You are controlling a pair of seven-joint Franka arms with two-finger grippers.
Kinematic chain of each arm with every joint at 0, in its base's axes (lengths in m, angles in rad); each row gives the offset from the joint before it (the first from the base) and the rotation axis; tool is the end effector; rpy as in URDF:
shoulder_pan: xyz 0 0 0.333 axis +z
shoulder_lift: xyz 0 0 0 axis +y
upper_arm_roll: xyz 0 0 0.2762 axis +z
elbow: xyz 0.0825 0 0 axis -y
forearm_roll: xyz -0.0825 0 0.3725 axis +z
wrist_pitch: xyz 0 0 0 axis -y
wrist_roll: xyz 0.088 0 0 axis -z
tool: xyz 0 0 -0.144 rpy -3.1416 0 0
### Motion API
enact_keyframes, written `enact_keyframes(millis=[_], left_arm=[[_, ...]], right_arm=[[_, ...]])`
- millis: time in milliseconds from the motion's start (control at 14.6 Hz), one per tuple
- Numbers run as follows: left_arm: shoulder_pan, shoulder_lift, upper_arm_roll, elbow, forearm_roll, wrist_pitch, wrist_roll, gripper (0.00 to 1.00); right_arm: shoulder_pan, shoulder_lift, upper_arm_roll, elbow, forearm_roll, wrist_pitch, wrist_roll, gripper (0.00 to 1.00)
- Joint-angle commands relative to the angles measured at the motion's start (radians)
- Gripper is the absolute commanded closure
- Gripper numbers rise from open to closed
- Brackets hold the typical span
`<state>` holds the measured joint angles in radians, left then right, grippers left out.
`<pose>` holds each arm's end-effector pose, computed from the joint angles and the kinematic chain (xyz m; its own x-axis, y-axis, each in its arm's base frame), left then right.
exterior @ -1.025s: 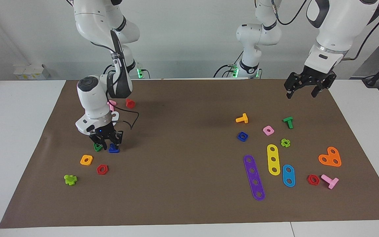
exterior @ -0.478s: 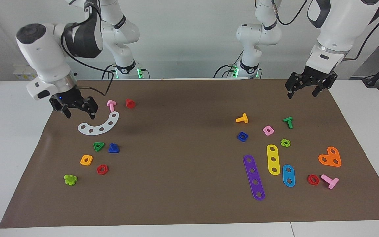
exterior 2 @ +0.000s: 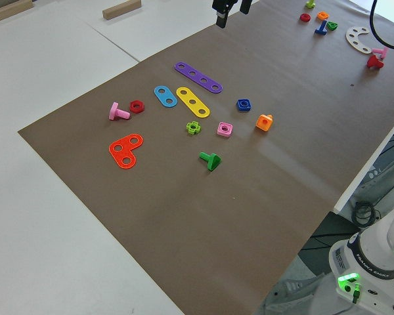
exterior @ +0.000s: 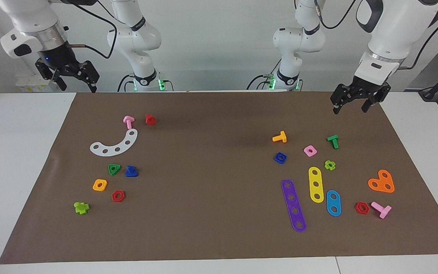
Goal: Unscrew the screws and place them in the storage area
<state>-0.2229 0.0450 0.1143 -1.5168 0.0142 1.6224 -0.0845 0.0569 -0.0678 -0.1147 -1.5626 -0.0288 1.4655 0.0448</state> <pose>0.5598 -0.0602 0.5528 0.9977 -0.0251 0.0623 -0.0242 -0.9996 -0.0141 0.5114 -0.0358 0.5780 0.9941 -0.1049 -0.0288 -0.1043 -0.9943 0.0223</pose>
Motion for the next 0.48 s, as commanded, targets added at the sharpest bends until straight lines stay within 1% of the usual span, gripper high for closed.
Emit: enact_keyframes(millis=[0,410], left_arm=[[0.007,-0.025,-0.005,-0.025,0.018,-0.001,-0.012,0.00],[0.007,-0.025,-0.005,-0.025,0.018,0.001,-0.012,0.00]], right_arm=[[-0.006,0.003,0.007,-0.025,-0.013,0.009,-0.034,0.00],[-0.005,0.003,0.009,-0.025,-0.017,0.013,-0.034,0.00]])
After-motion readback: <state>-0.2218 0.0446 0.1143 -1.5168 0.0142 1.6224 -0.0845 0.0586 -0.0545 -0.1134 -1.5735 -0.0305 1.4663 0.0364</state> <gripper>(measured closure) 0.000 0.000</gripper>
